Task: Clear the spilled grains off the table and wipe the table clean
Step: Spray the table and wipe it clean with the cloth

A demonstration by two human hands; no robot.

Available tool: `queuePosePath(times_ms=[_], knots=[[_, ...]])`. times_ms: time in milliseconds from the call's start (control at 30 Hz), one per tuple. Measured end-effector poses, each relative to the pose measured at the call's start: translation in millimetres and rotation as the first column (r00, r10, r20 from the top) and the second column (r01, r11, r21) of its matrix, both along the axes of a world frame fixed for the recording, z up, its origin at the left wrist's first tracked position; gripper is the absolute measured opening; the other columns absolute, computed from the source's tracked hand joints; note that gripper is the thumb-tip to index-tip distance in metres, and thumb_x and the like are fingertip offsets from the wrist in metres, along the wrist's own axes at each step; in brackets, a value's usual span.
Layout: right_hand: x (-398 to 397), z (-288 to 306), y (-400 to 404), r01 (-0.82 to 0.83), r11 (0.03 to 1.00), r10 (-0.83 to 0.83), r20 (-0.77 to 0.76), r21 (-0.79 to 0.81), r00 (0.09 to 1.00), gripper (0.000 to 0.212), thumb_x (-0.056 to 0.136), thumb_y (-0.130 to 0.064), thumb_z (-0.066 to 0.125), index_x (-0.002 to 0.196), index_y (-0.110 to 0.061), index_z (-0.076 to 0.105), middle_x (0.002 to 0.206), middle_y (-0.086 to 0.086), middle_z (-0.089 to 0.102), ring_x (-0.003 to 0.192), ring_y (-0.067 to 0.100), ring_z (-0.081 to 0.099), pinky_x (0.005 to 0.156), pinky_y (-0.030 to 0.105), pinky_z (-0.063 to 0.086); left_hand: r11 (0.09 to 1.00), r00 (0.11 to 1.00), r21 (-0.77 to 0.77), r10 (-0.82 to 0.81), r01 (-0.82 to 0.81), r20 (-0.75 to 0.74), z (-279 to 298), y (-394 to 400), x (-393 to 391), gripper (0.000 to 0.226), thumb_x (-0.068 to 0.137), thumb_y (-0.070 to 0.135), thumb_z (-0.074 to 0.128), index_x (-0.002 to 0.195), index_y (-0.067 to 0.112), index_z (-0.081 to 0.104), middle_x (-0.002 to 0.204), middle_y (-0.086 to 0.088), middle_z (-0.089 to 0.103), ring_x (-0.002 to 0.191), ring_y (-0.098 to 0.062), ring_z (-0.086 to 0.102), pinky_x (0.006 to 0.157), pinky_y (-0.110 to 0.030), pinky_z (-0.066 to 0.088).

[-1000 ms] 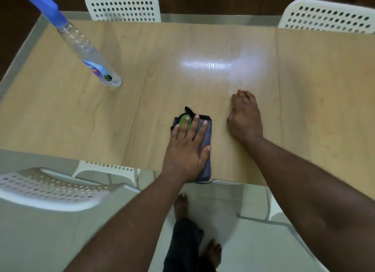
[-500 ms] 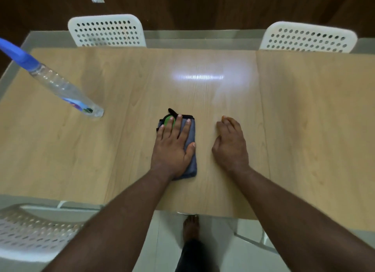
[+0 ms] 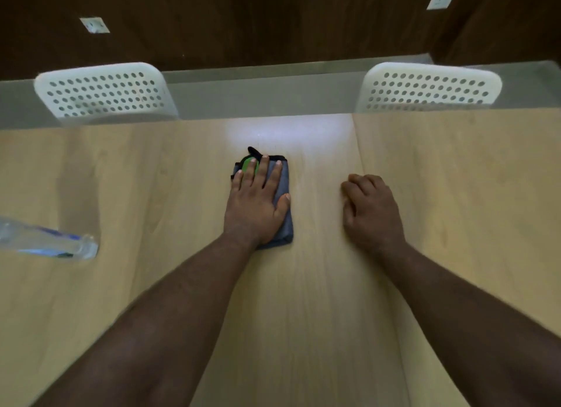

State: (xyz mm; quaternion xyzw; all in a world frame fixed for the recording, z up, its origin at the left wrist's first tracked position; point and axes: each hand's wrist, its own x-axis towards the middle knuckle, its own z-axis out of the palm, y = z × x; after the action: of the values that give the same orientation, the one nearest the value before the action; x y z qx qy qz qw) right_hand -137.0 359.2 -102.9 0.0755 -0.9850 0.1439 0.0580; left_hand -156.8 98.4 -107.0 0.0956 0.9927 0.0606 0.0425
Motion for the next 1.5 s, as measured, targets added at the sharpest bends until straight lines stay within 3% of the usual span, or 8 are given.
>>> queuePosePath(times_ms=[267, 400, 567, 833, 967, 1100, 1300, 1500], knots=[[-4.8, -10.1, 0.0, 0.045, 0.995, -0.046, -0.015, -0.094, 0.999, 0.05, 0.096, -0.024, 0.048, 0.138, -0.005, 0.064, 0.145, 0.013, 0.06, 0.137, 0.032, 0.047, 0.114, 0.05, 0.043, 1.0, 1.0, -0.004, 0.012, -0.012, -0.004, 2.5, 64.2, -128.2, 0.077, 0.102, 0.06, 0.017, 0.169, 0.023, 0.011, 0.176, -0.011, 0.011, 0.161, -0.036, 0.01, 0.129, -0.055, 0.011], [-6.3, -14.0, 3.9, 0.151, 0.983, -0.154, -0.023, -0.105, 0.988, 0.045, 0.102, -0.024, 0.046, 0.137, -0.004, 0.064, 0.146, 0.015, 0.06, 0.137, 0.033, 0.049, 0.117, 0.049, 0.039, 0.996, 0.996, 0.033, -0.086, 0.086, 0.007, 6.7, 120.6, -106.3, 0.074, 0.105, 0.058, 0.018, 0.169, 0.023, 0.005, 0.177, -0.009, 0.005, 0.162, -0.034, 0.003, 0.129, -0.055, 0.007], [-5.4, -17.0, 6.6, 0.209, 0.971, -0.217, -0.064, -0.116, 0.974, 0.048, 0.1, -0.025, 0.042, 0.134, 0.0, 0.066, 0.142, 0.019, 0.062, 0.133, 0.039, 0.053, 0.114, 0.052, 0.041, 0.98, 0.98, 0.05, -0.193, 0.191, 0.055, 6.9, 93.6, -44.7, 0.073, 0.107, 0.059, 0.017, 0.169, 0.026, -0.002, 0.177, -0.004, -0.006, 0.163, -0.026, -0.007, 0.131, -0.049, 0.001], [-6.0, -23.6, 4.6, 0.234, 0.96, -0.247, -0.071, -0.155, 0.966, 0.053, 0.098, -0.024, 0.038, 0.14, 0.001, 0.061, 0.144, 0.019, 0.06, 0.138, 0.039, 0.05, 0.119, 0.054, 0.039, 0.995, 0.995, 0.007, -0.103, 0.103, 0.013, 5.8, 109.6, -141.7, 0.075, 0.103, 0.059, 0.016, 0.169, 0.024, 0.009, 0.176, -0.008, 0.01, 0.162, -0.033, 0.008, 0.13, -0.053, 0.008], [-8.9, -29.4, 5.7, 0.27, 0.935, -0.308, -0.146, -0.228, 0.94, 0.052, 0.099, -0.016, 0.038, 0.142, 0.006, 0.058, 0.142, 0.024, 0.059, 0.134, 0.043, 0.052, 0.115, 0.056, 0.043, 0.992, 0.992, 0.004, -0.13, 0.13, 0.004, 5.1, 144.6, -143.5, 0.074, 0.104, 0.057, 0.017, 0.169, 0.023, 0.012, 0.176, -0.008, 0.013, 0.161, -0.034, 0.009, 0.129, -0.054, 0.009], [-13.7, -27.8, 11.0, 0.297, 0.878, -0.389, -0.196, -0.375, 0.9, 0.045, 0.099, -0.007, 0.042, 0.139, 0.009, 0.058, 0.136, 0.026, 0.061, 0.126, 0.039, 0.053, 0.115, 0.042, 0.04, 0.975, 0.976, 0.044, -0.218, 0.218, -0.003, 5.1, 145.8, -89.3, 0.073, 0.105, 0.056, 0.019, 0.169, 0.023, 0.01, 0.177, -0.006, 0.008, 0.162, -0.031, 0.004, 0.13, -0.052, 0.006], [-14.9, -23.7, 16.6, 0.319, 0.824, -0.417, -0.121, -0.468, 0.901, 0.042, 0.097, -0.005, 0.048, 0.134, 0.006, 0.062, 0.132, 0.023, 0.064, 0.123, 0.037, 0.054, 0.11, 0.028, 0.034, 0.947, 0.946, 0.041, -0.321, 0.319, 0.038, 6.0, 99.9, -1.7, 0.07, 0.108, 0.058, 0.017, 0.169, 0.028, -0.002, 0.177, 0.0, -0.008, 0.163, -0.023, -0.009, 0.131, -0.047, 0.0], [1.0, -9.9, 18.5, 0.268, 0.835, -0.311, -0.011, -0.481, 0.95, 0.051, 0.094, 0.002, 0.056, 0.145, -0.001, 0.055, 0.145, 0.018, 0.056, 0.137, 0.032, 0.047, 0.114, 0.02, 0.025, 0.994, 0.994, -0.01, -0.107, 0.107, 0.017, 5.7, 100.0, -15.6, 0.072, 0.106, 0.058, 0.015, 0.169, 0.026, 0.002, 0.177, -0.005, 0.0, 0.163, -0.028, -0.001, 0.131, -0.05, 0.003]])
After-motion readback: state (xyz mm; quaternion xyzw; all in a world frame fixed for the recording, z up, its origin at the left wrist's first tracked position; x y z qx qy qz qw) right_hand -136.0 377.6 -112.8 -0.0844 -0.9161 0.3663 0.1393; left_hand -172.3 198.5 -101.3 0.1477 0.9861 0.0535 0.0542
